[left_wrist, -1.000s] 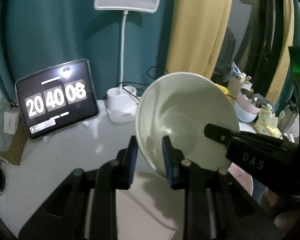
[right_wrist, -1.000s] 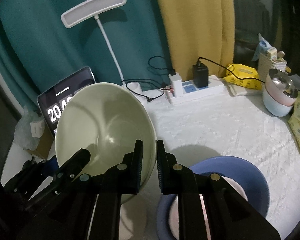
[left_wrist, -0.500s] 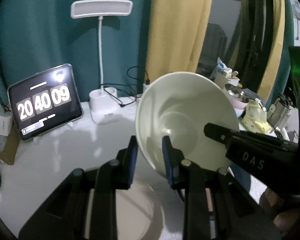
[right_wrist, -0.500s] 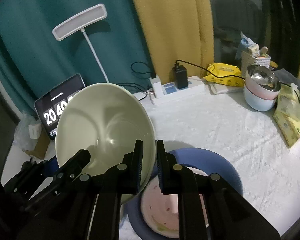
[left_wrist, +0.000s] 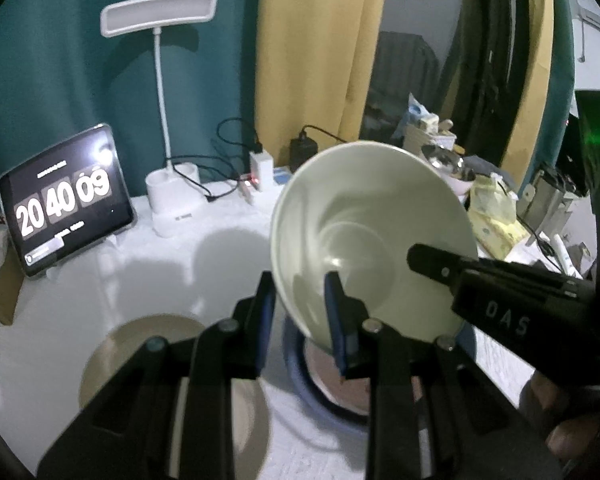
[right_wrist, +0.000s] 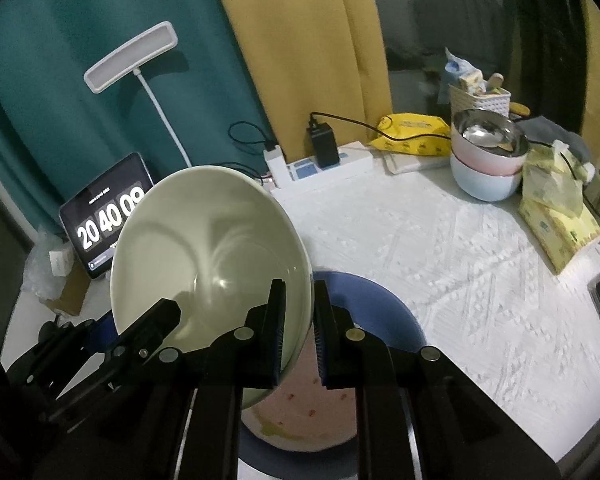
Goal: Organize plates and bowls
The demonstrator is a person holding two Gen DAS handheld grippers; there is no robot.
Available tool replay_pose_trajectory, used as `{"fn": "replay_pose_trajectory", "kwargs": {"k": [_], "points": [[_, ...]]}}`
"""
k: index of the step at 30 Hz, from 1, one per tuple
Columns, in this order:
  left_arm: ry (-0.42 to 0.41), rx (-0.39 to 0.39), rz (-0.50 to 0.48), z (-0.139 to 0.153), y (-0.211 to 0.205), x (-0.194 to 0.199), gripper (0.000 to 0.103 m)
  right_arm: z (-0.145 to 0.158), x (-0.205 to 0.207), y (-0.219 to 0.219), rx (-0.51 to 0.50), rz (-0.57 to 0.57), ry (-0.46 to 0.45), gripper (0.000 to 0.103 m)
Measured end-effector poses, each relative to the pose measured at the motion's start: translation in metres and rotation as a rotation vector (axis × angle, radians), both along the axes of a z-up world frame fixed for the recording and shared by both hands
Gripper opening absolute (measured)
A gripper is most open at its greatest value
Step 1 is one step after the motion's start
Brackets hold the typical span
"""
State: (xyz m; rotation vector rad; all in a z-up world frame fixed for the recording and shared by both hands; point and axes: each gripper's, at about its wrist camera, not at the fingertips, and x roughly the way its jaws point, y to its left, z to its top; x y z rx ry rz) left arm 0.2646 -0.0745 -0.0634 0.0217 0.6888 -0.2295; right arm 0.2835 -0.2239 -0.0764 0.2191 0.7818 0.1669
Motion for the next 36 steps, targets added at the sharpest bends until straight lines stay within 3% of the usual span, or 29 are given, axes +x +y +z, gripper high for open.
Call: {"fn": "replay_pose_trajectory", "kwargs": {"k": [25, 36], "points": [[0.112, 0.041, -0.019, -0.054, -0.03, -0.009, 0.025, -0.059, -0.014, -0.034, 0.006, -0.008, 0.101, 0.014], [0.118, 0.056, -0.009, -0.058, -0.028, -0.007, 0.027, -0.058, -0.012, -0.027, -0.075, -0.004, 0.086, 0.015]]}}
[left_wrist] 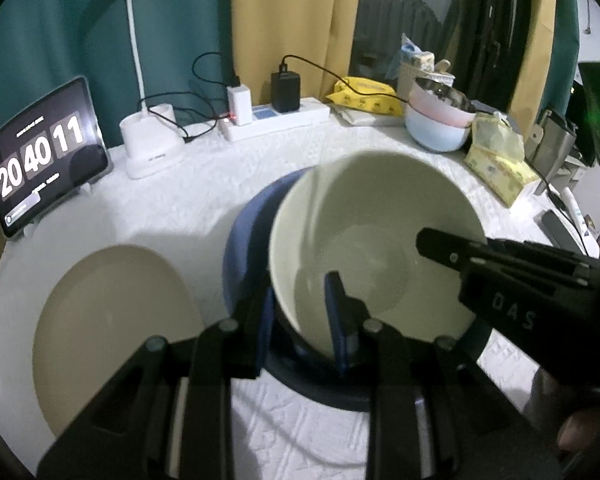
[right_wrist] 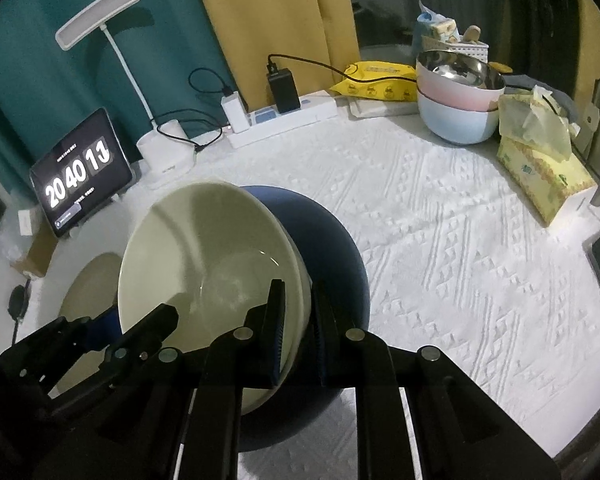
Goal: Organize plates and bowls
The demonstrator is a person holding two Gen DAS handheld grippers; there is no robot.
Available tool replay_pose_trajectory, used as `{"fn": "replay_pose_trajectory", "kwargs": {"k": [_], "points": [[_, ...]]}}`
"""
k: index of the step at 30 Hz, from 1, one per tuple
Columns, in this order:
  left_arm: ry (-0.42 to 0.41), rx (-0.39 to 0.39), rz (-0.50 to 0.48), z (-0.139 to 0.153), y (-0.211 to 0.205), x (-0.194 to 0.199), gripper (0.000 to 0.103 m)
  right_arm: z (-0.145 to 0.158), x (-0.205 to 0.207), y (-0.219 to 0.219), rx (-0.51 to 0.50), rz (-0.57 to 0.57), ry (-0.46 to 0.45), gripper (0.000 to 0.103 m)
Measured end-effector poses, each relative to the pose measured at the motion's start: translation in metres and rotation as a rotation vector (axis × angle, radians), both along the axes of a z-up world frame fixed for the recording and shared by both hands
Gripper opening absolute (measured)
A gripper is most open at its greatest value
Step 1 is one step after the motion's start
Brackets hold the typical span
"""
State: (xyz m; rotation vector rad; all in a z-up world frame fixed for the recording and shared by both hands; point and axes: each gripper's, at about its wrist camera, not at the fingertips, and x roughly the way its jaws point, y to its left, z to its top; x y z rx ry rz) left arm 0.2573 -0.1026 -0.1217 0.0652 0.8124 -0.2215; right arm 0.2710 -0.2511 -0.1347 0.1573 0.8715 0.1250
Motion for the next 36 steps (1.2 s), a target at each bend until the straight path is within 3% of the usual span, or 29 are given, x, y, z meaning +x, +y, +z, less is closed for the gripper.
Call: {"fn": "replay_pose_trajectory", "kwargs": {"k": [13, 17, 21, 27, 36], "points": [[-0.019, -0.032, 0.009, 0.017, 0.014, -0.003, 0.029, 0.01, -0.002, -0.005, 0.008, 0.008, -0.015, 0.022], [-0.035, -0.028, 0.028, 0.019, 0.024, -0.005, 0.033, 0.02, -0.006, -0.014, 0.015, 0.007, -0.038, 0.03], [-0.047, -0.037, 0.054, 0.019, 0.037, -0.003, 0.046, 0.025, -0.01, -0.021, -0.024, 0.03, -0.069, 0.043], [-0.036, -0.051, 0.065, 0.012, 0.047, 0.006, 0.046, 0.024, -0.013, -0.037, -0.042, 0.033, -0.095, 0.061], [-0.013, -0.035, 0.065, 0.006, 0.047, 0.015, 0.046, 0.008, -0.007, -0.051, -0.074, 0.037, -0.063, 0.063]]}}
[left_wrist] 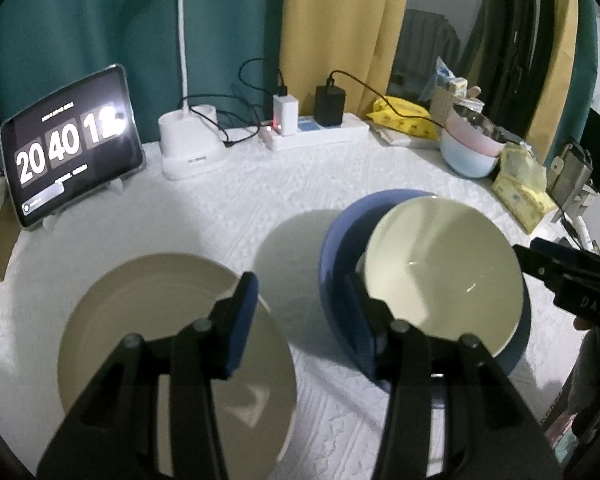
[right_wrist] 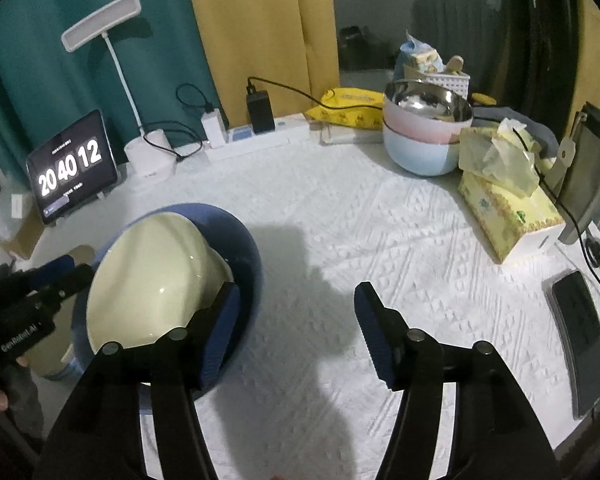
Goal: Organize plates and bowls
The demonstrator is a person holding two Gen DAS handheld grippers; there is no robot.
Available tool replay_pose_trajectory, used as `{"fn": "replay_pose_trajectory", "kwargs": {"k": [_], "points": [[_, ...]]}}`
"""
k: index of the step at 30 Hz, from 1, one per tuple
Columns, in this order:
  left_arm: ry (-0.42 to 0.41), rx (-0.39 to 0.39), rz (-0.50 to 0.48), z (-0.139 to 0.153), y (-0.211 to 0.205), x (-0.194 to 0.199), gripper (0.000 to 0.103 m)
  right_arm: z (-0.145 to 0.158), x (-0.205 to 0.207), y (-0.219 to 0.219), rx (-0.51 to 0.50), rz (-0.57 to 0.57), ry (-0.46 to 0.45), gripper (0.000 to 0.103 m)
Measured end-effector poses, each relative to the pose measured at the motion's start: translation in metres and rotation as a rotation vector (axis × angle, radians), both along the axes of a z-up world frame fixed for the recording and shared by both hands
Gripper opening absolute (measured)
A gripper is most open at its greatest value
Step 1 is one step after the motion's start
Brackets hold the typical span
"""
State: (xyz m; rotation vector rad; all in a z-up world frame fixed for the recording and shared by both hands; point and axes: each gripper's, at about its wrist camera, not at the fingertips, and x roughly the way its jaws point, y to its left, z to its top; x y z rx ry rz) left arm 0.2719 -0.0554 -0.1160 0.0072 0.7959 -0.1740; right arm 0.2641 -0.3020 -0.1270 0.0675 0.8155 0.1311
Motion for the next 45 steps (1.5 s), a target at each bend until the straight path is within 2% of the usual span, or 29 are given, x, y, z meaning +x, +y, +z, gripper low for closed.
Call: {"fn": "replay_pose_trajectory", "kwargs": {"k": [9, 16, 20, 24, 28, 31, 34, 35, 36, 37, 39, 40, 42, 43, 45], "points": [[0.035, 0.034, -0.009, -0.011, -0.002, 0.008, 0.046, -0.009, 0.008, -0.003, 0.022, 0.019, 0.026, 0.063], [0.022, 0.075, -0.037, -0.012, -0.006, 0.01, 0.047, -0.02, 0.019, -0.002, 0.069, 0.038, 0.084, 0.063], [0.015, 0.089, -0.012, -0.015, -0.003, 0.013, 0.058, -0.023, 0.022, 0.0, 0.077, 0.02, 0.096, 0.063], [0.057, 0.042, 0.014, -0.02, 0.001, 0.021, 0.06, -0.024, 0.022, -0.001, 0.085, 0.006, 0.1, 0.063], [0.05, 0.028, 0.023, -0.022, 0.002, 0.022, 0.06, -0.025, 0.02, -0.002, 0.09, -0.017, 0.088, 0.065], [0.042, 0.013, 0.029, -0.022, 0.002, 0.021, 0.058, -0.028, 0.02, -0.004, 0.12, -0.031, 0.082, 0.065], [0.022, 0.012, 0.013, -0.021, -0.001, 0.019, 0.048, -0.03, 0.019, -0.008, 0.167, -0.058, 0.083, 0.065], [0.012, 0.02, 0.004, -0.02, -0.004, 0.017, 0.04, -0.031, 0.018, -0.009, 0.179, -0.063, 0.082, 0.065], [0.007, 0.021, -0.01, -0.02, -0.007, 0.016, 0.032, -0.031, 0.018, -0.009, 0.186, -0.066, 0.078, 0.064], [-0.002, 0.024, -0.021, -0.019, -0.011, 0.014, 0.029, -0.031, 0.017, -0.009, 0.189, -0.061, 0.071, 0.061], [-0.02, 0.036, -0.033, -0.018, -0.016, 0.012, 0.019, -0.029, 0.013, -0.005, 0.19, -0.042, 0.048, 0.045], [-0.028, 0.032, -0.04, -0.018, -0.017, 0.011, 0.018, -0.028, 0.011, -0.001, 0.186, -0.036, 0.038, 0.04], [-0.038, 0.012, -0.05, -0.017, -0.017, 0.011, 0.011, -0.025, 0.009, 0.008, 0.169, -0.014, 0.018, 0.017], [-0.038, 0.0, -0.058, -0.016, -0.017, 0.011, 0.011, -0.024, 0.008, 0.013, 0.162, -0.003, 0.012, 0.011], [-0.032, -0.011, -0.057, -0.017, -0.016, 0.012, 0.011, -0.022, 0.007, 0.018, 0.133, -0.013, -0.005, 0.01]]}}
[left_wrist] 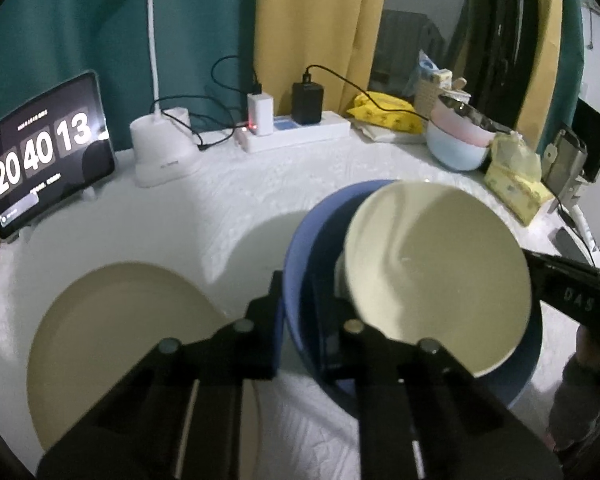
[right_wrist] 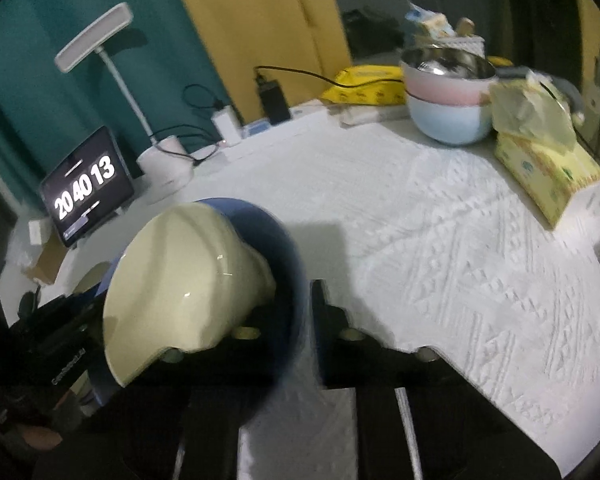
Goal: Organize plates and bowls
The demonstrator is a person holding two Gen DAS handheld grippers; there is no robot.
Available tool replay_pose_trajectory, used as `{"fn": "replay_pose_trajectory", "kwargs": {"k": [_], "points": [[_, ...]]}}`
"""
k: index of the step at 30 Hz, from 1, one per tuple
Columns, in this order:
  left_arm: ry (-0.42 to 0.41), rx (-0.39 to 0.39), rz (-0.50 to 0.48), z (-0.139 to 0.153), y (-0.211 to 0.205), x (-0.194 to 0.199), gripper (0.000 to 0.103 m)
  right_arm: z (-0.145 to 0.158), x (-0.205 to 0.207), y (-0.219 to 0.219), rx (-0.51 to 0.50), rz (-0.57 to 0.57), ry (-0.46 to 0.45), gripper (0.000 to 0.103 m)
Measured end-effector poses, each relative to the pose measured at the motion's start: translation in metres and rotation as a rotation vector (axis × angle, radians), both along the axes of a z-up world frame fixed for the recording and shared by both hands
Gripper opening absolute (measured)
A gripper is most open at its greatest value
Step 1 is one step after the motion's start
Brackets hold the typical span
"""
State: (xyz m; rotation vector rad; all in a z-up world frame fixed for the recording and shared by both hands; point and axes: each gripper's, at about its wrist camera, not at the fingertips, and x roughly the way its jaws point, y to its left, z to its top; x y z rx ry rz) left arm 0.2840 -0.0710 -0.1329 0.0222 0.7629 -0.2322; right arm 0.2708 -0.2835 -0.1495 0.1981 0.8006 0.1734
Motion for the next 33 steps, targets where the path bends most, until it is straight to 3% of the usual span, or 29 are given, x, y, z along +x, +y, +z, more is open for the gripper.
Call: {"fn": "replay_pose_trajectory", "kwargs": {"k": [10, 33], "points": [[-0.011, -0.032, -0.006, 0.004, -0.001, -0.003, 0.01, 0.002, -0.002, -0.004, 0.048, -0.031, -0.006, 0.008], [-0.057, -0.042, 0.007, 0.039, 0.01, -0.019, 0.01, 0.038, -0.014, 0.002, 0.075, -0.025, -0.067, 0.008]]}}
